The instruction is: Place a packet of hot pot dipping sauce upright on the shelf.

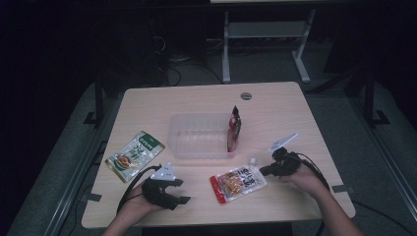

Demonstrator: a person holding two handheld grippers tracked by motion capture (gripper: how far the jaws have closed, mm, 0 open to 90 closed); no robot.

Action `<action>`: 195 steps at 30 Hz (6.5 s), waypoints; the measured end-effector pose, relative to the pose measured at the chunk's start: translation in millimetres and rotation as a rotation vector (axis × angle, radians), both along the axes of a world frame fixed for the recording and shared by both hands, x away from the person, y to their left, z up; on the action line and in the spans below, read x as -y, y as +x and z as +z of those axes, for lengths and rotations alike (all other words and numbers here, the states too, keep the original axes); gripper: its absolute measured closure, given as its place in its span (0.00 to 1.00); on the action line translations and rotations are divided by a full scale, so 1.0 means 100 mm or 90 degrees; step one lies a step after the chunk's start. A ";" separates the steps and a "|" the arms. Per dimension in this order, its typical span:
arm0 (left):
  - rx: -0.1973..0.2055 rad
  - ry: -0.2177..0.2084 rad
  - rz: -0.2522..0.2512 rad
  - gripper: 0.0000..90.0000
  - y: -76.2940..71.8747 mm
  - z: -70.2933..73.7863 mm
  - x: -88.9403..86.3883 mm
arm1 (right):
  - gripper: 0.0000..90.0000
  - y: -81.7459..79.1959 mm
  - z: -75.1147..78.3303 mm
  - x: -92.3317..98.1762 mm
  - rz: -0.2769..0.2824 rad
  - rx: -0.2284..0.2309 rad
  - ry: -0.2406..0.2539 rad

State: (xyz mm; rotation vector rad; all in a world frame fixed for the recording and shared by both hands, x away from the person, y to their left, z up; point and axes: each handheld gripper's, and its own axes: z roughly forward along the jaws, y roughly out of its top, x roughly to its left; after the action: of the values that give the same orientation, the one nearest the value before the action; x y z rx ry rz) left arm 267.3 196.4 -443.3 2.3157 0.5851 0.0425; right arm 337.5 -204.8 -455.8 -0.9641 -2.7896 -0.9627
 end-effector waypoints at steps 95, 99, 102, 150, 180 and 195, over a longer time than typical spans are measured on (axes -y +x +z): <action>0.003 0.028 -0.078 0.99 0.26 -0.17 0.85 | 0.99 -0.43 0.09 -0.18 0.027 -0.028 0.265; 0.000 0.025 -0.076 0.99 0.25 -0.17 0.85 | 0.99 -0.47 0.15 -0.23 0.045 -0.022 0.280; 0.000 0.025 -0.076 0.99 0.25 -0.17 0.85 | 0.99 -0.48 0.19 -0.27 0.054 -0.022 0.300; -0.023 -0.034 0.034 0.71 -0.14 0.01 0.06 | 0.99 -0.23 0.85 -0.74 0.190 0.056 0.384; -0.026 -0.043 0.044 0.48 -0.07 -0.02 0.00 | 0.99 0.36 1.40 -0.84 0.160 0.118 0.363; -0.027 -0.045 0.044 0.47 -0.07 -0.02 0.01 | 0.99 0.80 1.43 -1.03 0.132 0.117 0.325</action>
State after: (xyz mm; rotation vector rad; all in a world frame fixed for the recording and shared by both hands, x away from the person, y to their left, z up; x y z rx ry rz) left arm 260.5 195.9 -445.3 2.2327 0.6780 0.0048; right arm 417.7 -101.5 -313.0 -0.5273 -2.4910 -1.6770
